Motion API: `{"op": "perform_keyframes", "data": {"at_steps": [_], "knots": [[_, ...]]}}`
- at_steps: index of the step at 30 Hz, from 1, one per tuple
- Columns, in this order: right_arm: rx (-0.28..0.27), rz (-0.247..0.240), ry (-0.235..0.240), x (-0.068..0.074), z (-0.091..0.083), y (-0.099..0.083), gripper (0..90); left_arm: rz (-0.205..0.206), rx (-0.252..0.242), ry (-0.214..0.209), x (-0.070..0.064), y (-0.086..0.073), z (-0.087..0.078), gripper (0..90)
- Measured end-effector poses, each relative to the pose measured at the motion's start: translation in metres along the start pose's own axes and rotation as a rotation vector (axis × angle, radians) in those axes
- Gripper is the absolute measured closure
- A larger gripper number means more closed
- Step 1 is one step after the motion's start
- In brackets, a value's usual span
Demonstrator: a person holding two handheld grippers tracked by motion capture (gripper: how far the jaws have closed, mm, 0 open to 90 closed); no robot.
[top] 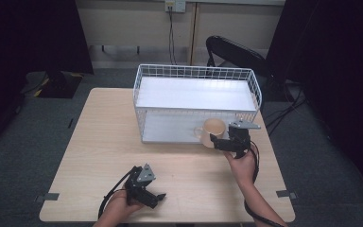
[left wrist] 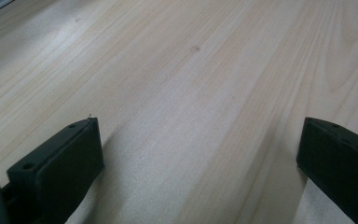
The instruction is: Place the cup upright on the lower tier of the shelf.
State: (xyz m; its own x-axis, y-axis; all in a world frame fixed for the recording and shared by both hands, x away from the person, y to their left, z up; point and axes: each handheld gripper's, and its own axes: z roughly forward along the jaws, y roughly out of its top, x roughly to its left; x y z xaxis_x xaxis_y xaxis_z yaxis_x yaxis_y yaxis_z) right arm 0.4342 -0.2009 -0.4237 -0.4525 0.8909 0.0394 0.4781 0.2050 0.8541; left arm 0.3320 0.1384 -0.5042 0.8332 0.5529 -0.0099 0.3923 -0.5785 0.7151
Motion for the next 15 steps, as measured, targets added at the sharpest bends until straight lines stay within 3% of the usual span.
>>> {"op": "perform_keyframes", "data": {"at_steps": [15], "knots": [[0.030,-0.018,-0.017,0.003,0.016,-0.010,19.5,0.000,0.000,0.000,0.000,0.000,0.000,0.0]]}}
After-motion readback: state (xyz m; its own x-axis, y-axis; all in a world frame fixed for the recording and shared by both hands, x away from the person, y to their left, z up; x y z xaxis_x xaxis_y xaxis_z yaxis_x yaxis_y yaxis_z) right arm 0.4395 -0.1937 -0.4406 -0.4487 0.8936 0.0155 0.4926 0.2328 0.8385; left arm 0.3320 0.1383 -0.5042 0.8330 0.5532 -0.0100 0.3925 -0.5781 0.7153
